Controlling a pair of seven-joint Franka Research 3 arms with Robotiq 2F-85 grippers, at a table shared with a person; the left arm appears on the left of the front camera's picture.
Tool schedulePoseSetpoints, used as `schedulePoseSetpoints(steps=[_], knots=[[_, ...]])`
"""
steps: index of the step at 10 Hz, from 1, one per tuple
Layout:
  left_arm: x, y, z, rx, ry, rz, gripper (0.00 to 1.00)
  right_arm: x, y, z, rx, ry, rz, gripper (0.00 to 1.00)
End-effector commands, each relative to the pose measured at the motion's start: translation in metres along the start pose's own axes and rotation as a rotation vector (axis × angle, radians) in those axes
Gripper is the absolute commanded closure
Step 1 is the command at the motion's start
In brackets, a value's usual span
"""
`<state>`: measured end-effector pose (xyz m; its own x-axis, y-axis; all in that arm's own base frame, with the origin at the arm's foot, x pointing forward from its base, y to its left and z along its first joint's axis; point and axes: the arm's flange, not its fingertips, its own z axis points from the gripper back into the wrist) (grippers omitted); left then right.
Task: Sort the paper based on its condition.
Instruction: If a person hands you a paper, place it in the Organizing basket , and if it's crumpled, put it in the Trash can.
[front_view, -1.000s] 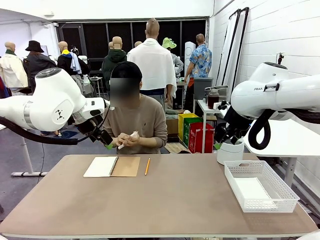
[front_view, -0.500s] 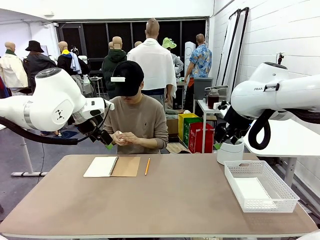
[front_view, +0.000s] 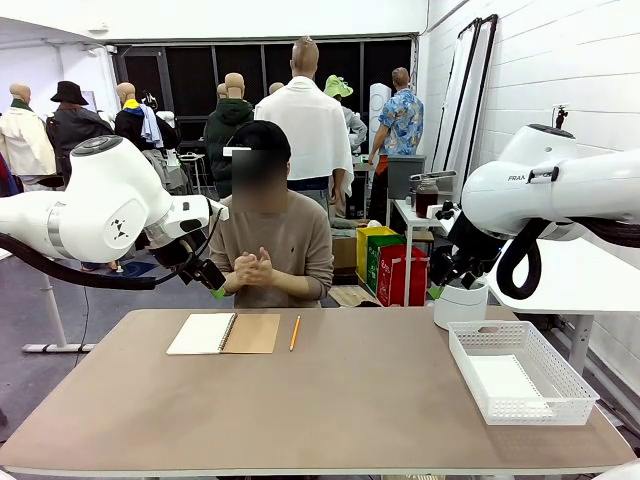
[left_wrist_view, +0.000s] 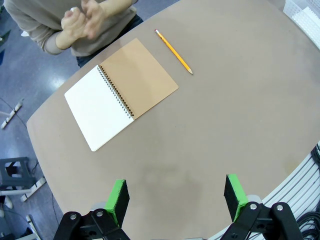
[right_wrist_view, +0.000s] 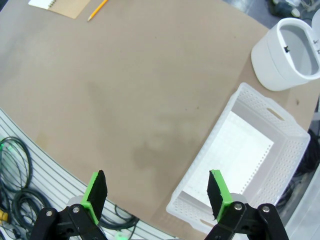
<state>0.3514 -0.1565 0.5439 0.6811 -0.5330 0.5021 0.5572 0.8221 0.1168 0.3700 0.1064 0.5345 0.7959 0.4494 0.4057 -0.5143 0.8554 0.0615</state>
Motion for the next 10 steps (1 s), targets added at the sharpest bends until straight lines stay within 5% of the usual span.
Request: schedulePoseSetpoints(steps=[1, 10], knots=[[-0.0005, 0.0019, 0.0000, 0.006, 0.002, -0.005, 0.00, 0.0003, 0.0003, 0.0011, 0.004, 0.006, 0.000, 0.00], [-0.0005, 0.0019, 0.0000, 0.006, 0.002, -0.005, 0.00, 0.0003, 0.0003, 0.0011, 0.004, 0.006, 0.000, 0.00]])
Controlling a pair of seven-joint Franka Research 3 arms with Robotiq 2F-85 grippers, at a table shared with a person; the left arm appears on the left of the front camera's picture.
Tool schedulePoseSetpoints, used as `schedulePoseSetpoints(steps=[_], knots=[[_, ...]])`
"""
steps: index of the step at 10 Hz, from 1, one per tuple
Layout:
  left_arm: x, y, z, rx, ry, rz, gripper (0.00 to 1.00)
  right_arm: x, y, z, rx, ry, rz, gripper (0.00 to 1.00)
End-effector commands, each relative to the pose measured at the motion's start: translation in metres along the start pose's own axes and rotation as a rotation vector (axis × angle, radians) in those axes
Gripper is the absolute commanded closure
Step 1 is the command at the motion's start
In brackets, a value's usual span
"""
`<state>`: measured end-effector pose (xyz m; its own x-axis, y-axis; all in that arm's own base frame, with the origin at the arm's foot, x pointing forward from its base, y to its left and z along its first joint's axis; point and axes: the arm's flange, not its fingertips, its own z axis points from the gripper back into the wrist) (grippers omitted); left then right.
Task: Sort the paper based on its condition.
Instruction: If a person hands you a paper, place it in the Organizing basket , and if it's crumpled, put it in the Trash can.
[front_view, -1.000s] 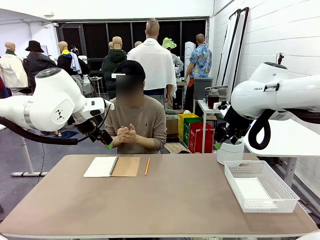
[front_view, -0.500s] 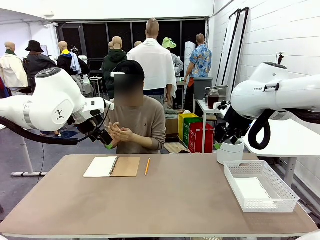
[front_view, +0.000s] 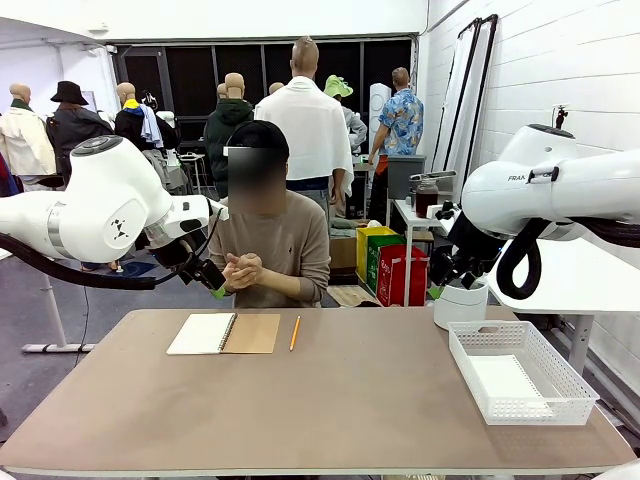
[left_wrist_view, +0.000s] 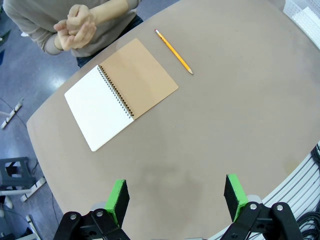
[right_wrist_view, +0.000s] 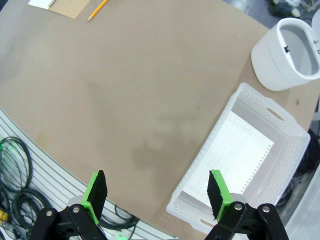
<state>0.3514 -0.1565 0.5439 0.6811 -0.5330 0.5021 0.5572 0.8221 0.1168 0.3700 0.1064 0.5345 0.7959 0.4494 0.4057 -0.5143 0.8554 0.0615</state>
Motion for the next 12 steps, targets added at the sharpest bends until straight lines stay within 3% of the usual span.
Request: schedulePoseSetpoints(steps=[1, 12], knots=[[-0.0005, 0.0019, 0.0000, 0.006, 0.002, -0.005, 0.00, 0.0003, 0.0003, 0.0011, 0.004, 0.006, 0.000, 0.00], [-0.0005, 0.0019, 0.0000, 0.006, 0.002, -0.005, 0.00, 0.0003, 0.0003, 0.0011, 0.004, 0.006, 0.000, 0.00]])
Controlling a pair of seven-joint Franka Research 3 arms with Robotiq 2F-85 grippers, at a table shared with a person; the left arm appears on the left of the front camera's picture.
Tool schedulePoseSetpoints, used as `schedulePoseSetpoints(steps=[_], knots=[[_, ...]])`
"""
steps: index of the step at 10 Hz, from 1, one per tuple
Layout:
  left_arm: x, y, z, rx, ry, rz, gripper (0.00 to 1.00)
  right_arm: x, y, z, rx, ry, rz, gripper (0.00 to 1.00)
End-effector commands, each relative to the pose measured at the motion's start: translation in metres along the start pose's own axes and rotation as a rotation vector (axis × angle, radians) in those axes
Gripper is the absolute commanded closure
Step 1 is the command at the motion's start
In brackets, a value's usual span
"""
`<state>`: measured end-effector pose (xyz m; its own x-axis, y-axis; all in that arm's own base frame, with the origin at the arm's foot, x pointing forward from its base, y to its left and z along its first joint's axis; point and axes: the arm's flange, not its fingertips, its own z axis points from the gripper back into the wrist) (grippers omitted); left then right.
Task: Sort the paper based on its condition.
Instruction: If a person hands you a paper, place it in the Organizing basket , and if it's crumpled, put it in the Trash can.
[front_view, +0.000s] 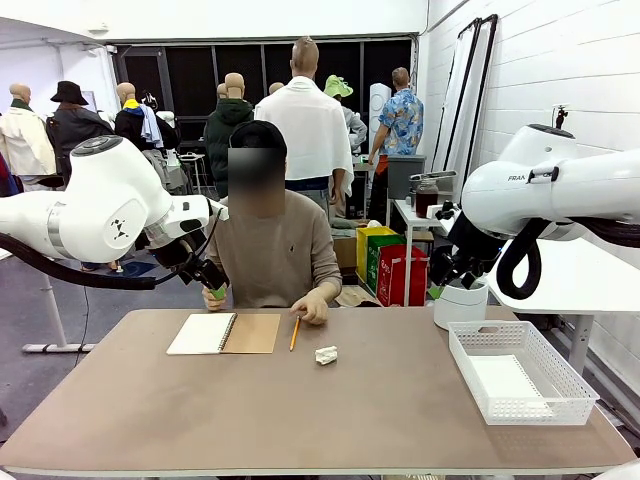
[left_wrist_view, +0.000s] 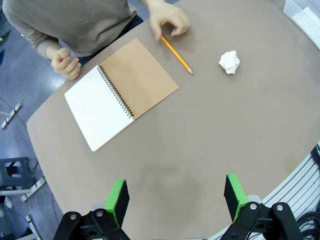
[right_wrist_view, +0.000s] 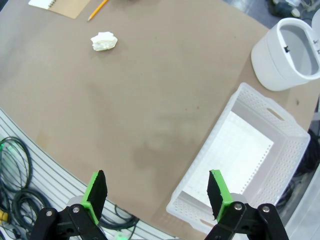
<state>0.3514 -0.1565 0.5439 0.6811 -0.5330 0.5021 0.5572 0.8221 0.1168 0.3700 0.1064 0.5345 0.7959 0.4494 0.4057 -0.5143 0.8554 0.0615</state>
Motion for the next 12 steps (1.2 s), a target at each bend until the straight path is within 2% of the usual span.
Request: schedulePoseSetpoints(steps=[1, 9, 12], knots=[[-0.001, 0.002, 0.000, 0.006, 0.002, -0.005, 0.00, 0.000, 0.000, 0.001, 0.004, 0.006, 0.000, 0.00], [-0.001, 0.002, 0.000, 0.006, 0.002, -0.005, 0.00, 0.000, 0.000, 0.000, 0.000, 0.000, 0.000, 0.00], [-0.001, 0.002, 0.000, 0.006, 0.002, -0.005, 0.00, 0.046, 0.016, -0.022, -0.030, 0.005, 0.092, 0.00]])
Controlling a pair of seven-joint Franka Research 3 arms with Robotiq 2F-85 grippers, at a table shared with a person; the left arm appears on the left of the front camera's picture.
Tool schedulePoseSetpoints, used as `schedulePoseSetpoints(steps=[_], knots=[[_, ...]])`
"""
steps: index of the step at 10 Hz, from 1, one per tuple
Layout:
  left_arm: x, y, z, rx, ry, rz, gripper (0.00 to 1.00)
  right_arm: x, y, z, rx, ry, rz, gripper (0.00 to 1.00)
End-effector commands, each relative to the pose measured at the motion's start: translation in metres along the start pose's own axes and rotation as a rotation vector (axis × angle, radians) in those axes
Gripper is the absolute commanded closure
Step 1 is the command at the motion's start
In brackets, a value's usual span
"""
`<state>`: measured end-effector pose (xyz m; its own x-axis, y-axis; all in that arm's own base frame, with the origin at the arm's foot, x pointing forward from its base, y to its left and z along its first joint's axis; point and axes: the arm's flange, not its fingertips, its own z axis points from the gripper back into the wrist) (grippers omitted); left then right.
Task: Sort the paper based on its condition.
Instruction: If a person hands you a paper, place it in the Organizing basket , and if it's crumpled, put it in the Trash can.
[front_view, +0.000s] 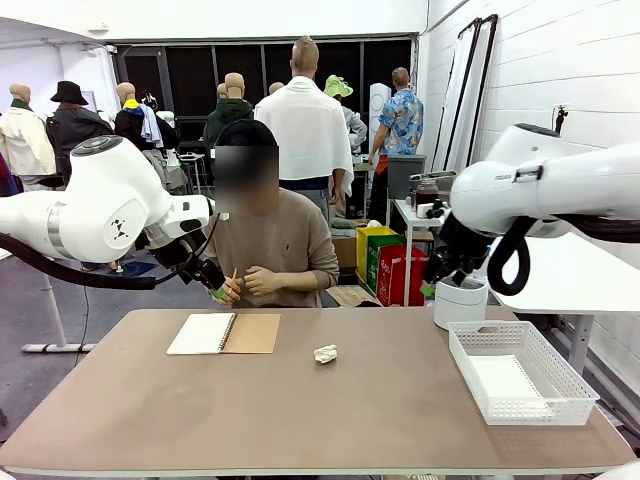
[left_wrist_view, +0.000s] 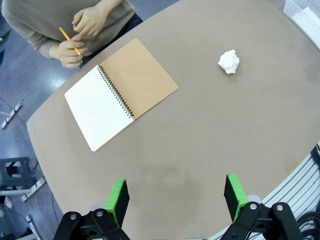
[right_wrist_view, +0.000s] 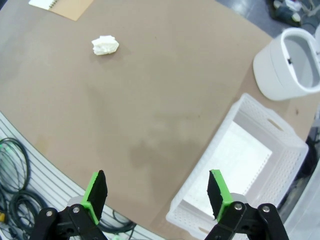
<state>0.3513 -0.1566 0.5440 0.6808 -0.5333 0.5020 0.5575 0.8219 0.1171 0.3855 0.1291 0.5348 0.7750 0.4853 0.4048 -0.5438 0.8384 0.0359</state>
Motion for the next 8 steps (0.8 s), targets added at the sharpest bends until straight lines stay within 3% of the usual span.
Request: schedulePoseSetpoints(steps=[1, 4, 8], knots=[[-0.001, 0.002, 0.000, 0.006, 0.002, -0.005, 0.00, 0.040, 0.014, -0.022, -0.031, 0.022, 0.096, 0.00], [-0.001, 0.002, 0.000, 0.006, 0.002, -0.005, 0.00, 0.085, 0.043, -0.067, -0.030, 0.072, 0.254, 0.00], [-0.001, 0.002, 0.000, 0.006, 0.002, -0.005, 0.00, 0.114, 0.054, -0.115, -0.038, 0.110, 0.327, 0.00]])
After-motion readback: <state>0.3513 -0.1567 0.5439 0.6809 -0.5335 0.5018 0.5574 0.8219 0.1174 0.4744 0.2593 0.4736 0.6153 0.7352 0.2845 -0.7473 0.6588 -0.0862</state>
